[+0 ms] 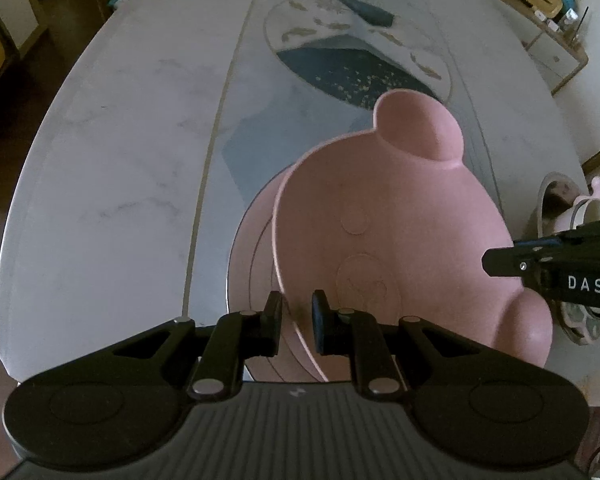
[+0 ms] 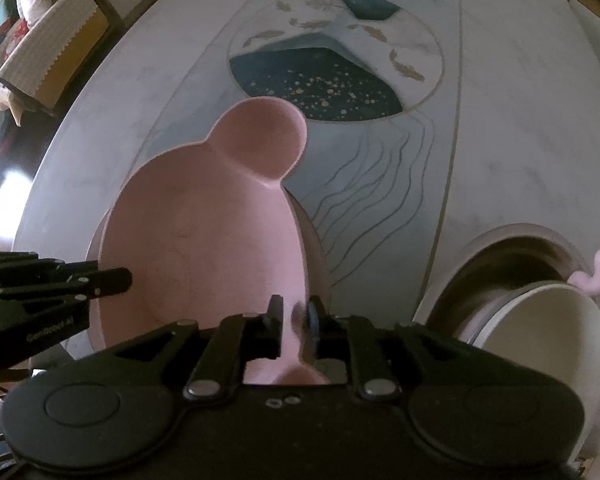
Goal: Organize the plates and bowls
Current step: 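Lower the pink plate onto the white plates and open both grippers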
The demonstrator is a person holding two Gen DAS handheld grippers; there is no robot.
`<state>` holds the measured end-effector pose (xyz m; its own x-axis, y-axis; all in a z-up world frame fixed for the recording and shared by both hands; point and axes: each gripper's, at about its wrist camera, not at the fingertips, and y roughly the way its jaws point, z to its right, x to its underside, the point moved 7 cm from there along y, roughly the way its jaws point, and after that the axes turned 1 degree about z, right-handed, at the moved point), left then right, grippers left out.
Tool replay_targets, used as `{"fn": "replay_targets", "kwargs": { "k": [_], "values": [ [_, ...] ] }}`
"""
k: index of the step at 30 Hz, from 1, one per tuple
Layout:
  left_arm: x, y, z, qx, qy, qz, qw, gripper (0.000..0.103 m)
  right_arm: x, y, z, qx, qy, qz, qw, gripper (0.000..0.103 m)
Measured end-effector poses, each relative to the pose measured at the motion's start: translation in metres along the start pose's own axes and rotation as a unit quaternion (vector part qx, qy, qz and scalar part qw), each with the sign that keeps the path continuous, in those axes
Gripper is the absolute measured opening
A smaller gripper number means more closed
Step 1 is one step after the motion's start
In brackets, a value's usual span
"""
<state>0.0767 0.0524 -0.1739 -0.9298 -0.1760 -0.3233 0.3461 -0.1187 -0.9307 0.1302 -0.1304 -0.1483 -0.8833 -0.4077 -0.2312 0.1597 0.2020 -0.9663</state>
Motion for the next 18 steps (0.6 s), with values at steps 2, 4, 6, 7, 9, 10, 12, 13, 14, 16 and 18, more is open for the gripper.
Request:
{"fn": "replay_targets", "kwargs": {
  "k": [2,4,6,7,9,10,12,13,14,16,18],
  "values": [
    [-0.001,-0.003,0.001,-0.004,0.004,0.006,1.0000,0.015,0.000,-0.001,0.001,0.002,0.001,0.003,1.000,0.020],
    [-0.002,-0.007,0.001,-0.005,0.006,0.011,0.9999,0.015,0.001,-0.003,0.002,0.000,0.004,0.006,1.000,0.021],
    [-0.003,-0.011,0.002,-0.004,0.008,0.015,0.9999,0.015,0.001,-0.006,0.003,0.001,0.007,0.011,1.000,0.024],
    [-0.002,-0.014,0.003,-0.004,0.009,0.016,0.9998,0.015,0.002,-0.008,0.003,0.000,0.008,0.014,1.000,0.025],
    [-0.003,-0.019,0.004,-0.004,0.013,0.022,0.9997,0.015,0.003,-0.013,0.005,-0.005,0.013,0.019,1.000,0.027],
    [-0.003,-0.022,0.006,-0.004,0.016,0.025,0.9995,0.015,0.004,-0.016,0.005,-0.008,0.015,0.022,1.000,0.026],
    [-0.003,-0.028,0.009,-0.002,0.024,0.032,0.9992,0.015,0.006,-0.022,0.005,-0.013,0.017,0.029,0.999,0.027],
    [-0.003,-0.031,0.011,0.000,0.028,0.034,0.9990,0.015,0.007,-0.026,0.004,-0.016,0.018,0.033,0.999,0.027],
    [-0.002,-0.034,0.015,0.002,0.034,0.036,0.9988,0.015,0.008,-0.029,0.004,-0.020,0.019,0.036,0.999,0.027],
    [-0.001,-0.041,0.021,0.006,0.046,0.044,0.9980,0.016,0.010,-0.036,0.004,-0.025,0.022,0.045,0.998,0.027],
    [0.000,-0.048,0.027,0.010,0.055,0.052,0.9970,0.021,0.013,-0.042,0.003,-0.032,0.024,0.053,0.998,0.027]
  ]
}}
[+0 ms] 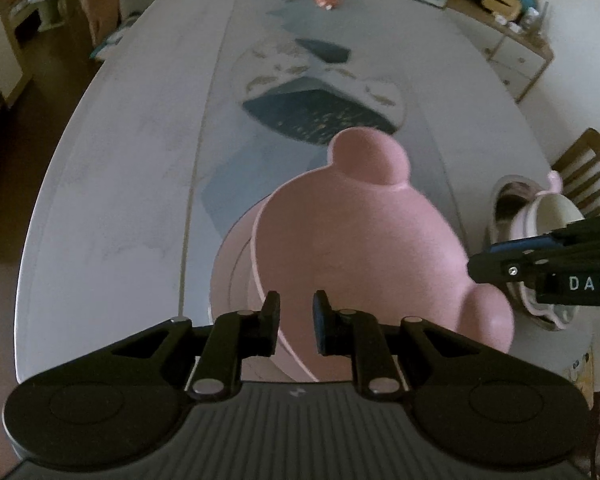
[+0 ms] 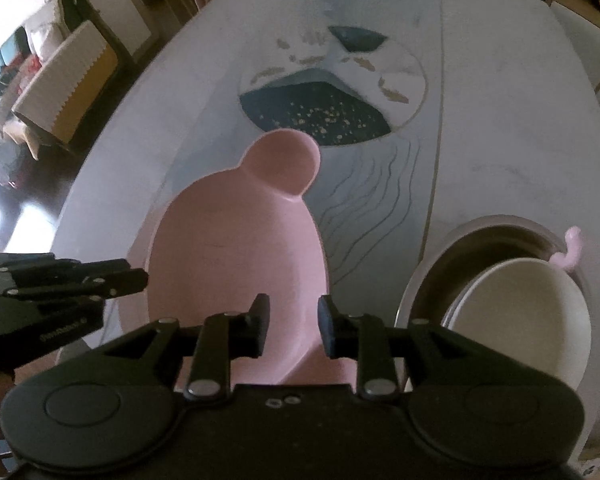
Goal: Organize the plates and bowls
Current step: 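Lower the pink plate onto the white plates and open both grippers, then move both grippers to the rim of the steel bowl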
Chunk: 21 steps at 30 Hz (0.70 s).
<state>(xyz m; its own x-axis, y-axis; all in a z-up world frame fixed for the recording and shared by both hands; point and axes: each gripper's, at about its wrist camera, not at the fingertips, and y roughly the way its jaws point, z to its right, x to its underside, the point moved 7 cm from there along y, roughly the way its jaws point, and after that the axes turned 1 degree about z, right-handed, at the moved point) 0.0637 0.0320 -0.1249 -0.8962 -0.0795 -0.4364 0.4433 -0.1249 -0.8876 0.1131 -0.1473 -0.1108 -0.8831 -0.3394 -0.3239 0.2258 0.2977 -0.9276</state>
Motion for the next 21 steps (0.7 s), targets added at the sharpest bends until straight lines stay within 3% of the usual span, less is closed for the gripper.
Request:
{"fn": "replay_targets", "kwargs": {
  "k": [7,11,21],
  "values": [
    [-0.002,-0.022,0.023,0.006,0.023,0.031,0.9992,0.050,0.009,-0.022,-0.003,-0.017,-0.002,0.026,1.000,0.035],
    [-0.005,-0.032,0.037,0.009,0.034,0.043,0.9984,0.050,0.011,-0.037,0.001,-0.029,-0.003,0.042,0.999,0.042],
    [-0.024,-0.040,0.092,0.027,0.047,0.072,0.9959,0.068,0.009,-0.077,0.050,-0.025,0.012,0.079,0.996,0.065]
  ]
}}
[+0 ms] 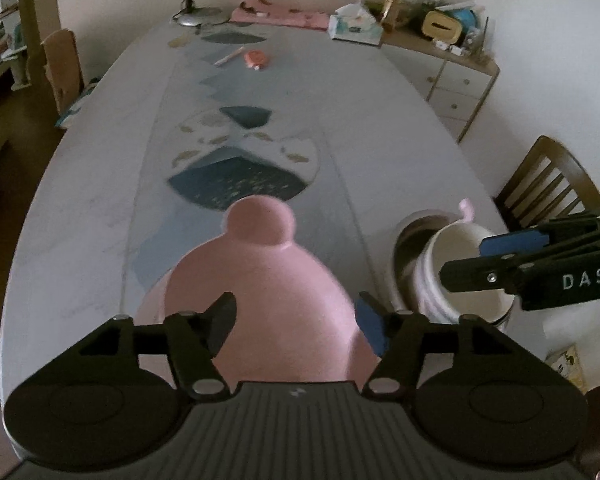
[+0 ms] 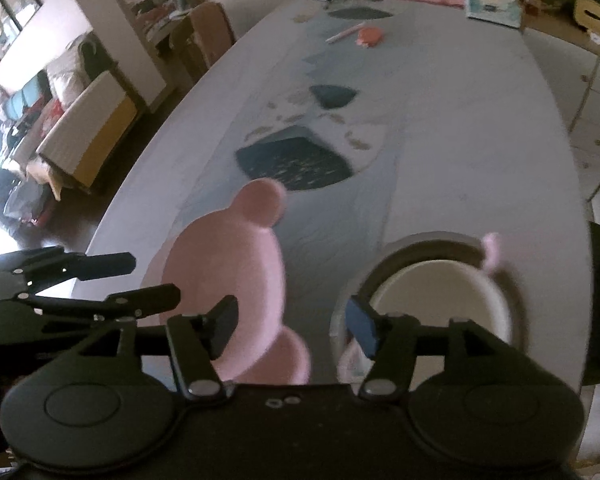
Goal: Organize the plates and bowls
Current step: 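Move both grippers to the rim of the steel bowl, then close both grippers on the steel bowl rim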
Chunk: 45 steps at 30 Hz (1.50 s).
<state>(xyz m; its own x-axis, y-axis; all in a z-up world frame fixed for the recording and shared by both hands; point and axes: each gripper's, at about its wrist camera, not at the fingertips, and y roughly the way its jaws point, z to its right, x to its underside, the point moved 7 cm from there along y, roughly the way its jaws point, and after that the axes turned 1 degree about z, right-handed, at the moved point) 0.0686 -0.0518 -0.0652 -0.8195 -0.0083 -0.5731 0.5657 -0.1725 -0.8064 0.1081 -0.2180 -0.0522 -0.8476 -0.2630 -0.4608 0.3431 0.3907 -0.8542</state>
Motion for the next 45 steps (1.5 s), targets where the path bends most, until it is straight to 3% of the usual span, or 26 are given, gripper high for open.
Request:
{"fn": "replay_targets", "kwargs": {
  "k": [5,11,19,21,25,29,33,36,45],
  "values": [
    [-0.008,0.017,0.028,0.014,-0.003,-0.004,0.9999,0.074,0.000,-0.015,0.046,0.018,0.019,0.011,1.000,0.076],
    [-0.014,0.043,0.056,0.021,-0.011,-0.017,0.9996,0.074,0.003,-0.020,0.106,0.036,0.047,0.006,0.998,0.077],
    [-0.016,0.087,0.049,-0.006,-0.036,-0.055,0.9978,0.073,0.017,-0.009,0.185,0.057,0.081,-0.021,0.995,0.067],
    [-0.014,0.097,0.046,-0.007,-0.043,-0.069,0.9967,0.066,0.024,-0.003,0.198,0.057,0.089,-0.035,0.994,0.062],
    [-0.012,0.109,0.049,-0.002,-0.042,-0.089,0.9951,0.055,0.038,0.014,0.210,0.048,0.090,-0.063,0.993,0.052],
    [-0.011,0.116,0.054,-0.006,-0.039,-0.098,0.9945,0.054,0.047,0.028,0.212,0.038,0.088,-0.084,0.992,0.042],
    [-0.016,0.107,0.060,-0.014,-0.026,-0.085,0.9960,0.045,0.049,0.035,0.209,0.030,0.080,-0.094,0.992,0.039],
    [-0.021,0.100,0.059,-0.027,-0.022,-0.077,0.9964,0.045,0.049,0.039,0.207,0.020,0.078,-0.099,0.992,0.037],
    [-0.019,0.122,0.068,0.008,-0.030,-0.119,0.9924,0.033,0.049,0.043,0.207,0.004,0.073,-0.111,0.991,0.028]
  ]
}}
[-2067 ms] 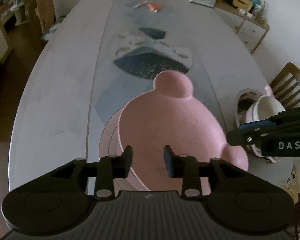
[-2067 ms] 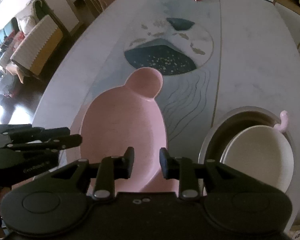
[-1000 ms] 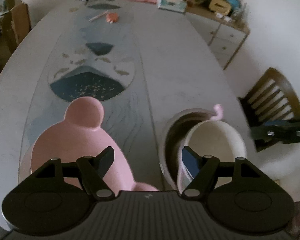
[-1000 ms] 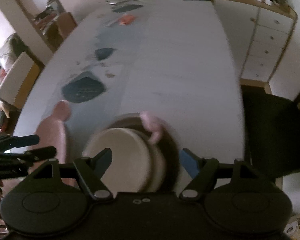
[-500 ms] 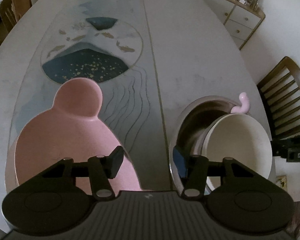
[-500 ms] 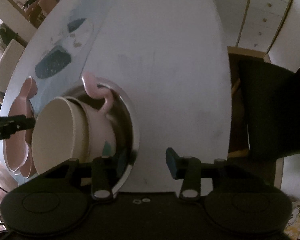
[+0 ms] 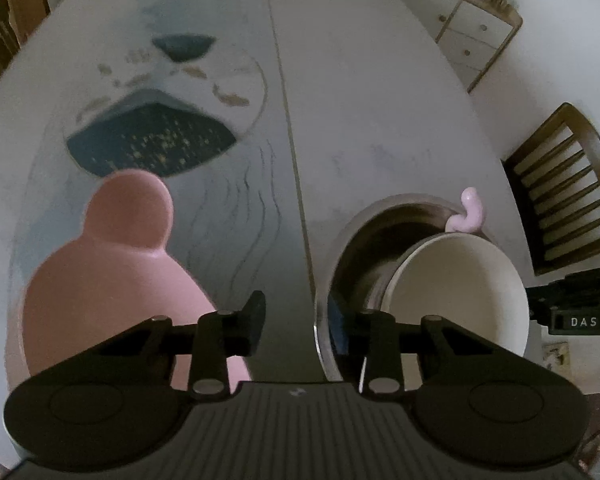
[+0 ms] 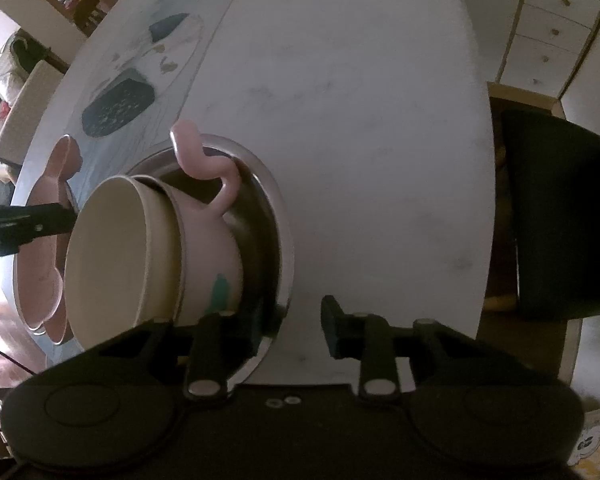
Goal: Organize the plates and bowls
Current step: 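Close both grippers on the steel bowl rim, then lift the steel bowl with both grippers and carry it over the pink plate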
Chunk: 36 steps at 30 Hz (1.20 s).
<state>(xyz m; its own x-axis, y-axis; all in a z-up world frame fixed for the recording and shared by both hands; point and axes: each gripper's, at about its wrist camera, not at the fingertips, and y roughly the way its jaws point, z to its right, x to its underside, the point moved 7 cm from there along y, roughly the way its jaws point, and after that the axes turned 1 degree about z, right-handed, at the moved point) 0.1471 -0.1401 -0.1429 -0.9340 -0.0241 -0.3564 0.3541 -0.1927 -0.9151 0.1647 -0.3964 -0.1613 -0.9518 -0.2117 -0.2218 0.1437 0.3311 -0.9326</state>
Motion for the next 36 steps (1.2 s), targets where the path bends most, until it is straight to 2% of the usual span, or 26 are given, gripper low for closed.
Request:
{"fn": "replay_targets", "kwargs": {
  "k": [8,11,13,18,26,36],
  "values": [
    [0.012,0.019,0.009,0.018,-0.010,-0.034,0.9992,0.029,-0.002,0.004,-0.005,-0.008,-0.012,-0.007,1.000,0.020],
    [0.017,0.024,0.012,0.022,-0.019,-0.042,0.9987,0.024,-0.003,0.007,-0.006,-0.009,-0.013,-0.010,1.000,0.020],
    [0.018,0.026,0.013,0.025,-0.023,-0.043,0.9985,0.017,-0.003,0.008,-0.006,-0.010,-0.014,-0.011,1.000,0.018],
    [0.021,0.029,0.014,0.013,-0.029,-0.040,0.9987,0.011,-0.004,0.012,-0.009,-0.010,-0.022,-0.018,1.000,0.015],
    [0.022,0.026,0.017,-0.005,-0.034,-0.036,0.9988,0.011,-0.003,0.013,-0.009,-0.006,-0.011,-0.025,1.000,0.014],
    [0.023,0.018,0.012,-0.004,-0.053,-0.033,0.9980,0.011,-0.008,0.005,-0.012,-0.003,-0.005,-0.031,1.000,0.012]
  ]
}}
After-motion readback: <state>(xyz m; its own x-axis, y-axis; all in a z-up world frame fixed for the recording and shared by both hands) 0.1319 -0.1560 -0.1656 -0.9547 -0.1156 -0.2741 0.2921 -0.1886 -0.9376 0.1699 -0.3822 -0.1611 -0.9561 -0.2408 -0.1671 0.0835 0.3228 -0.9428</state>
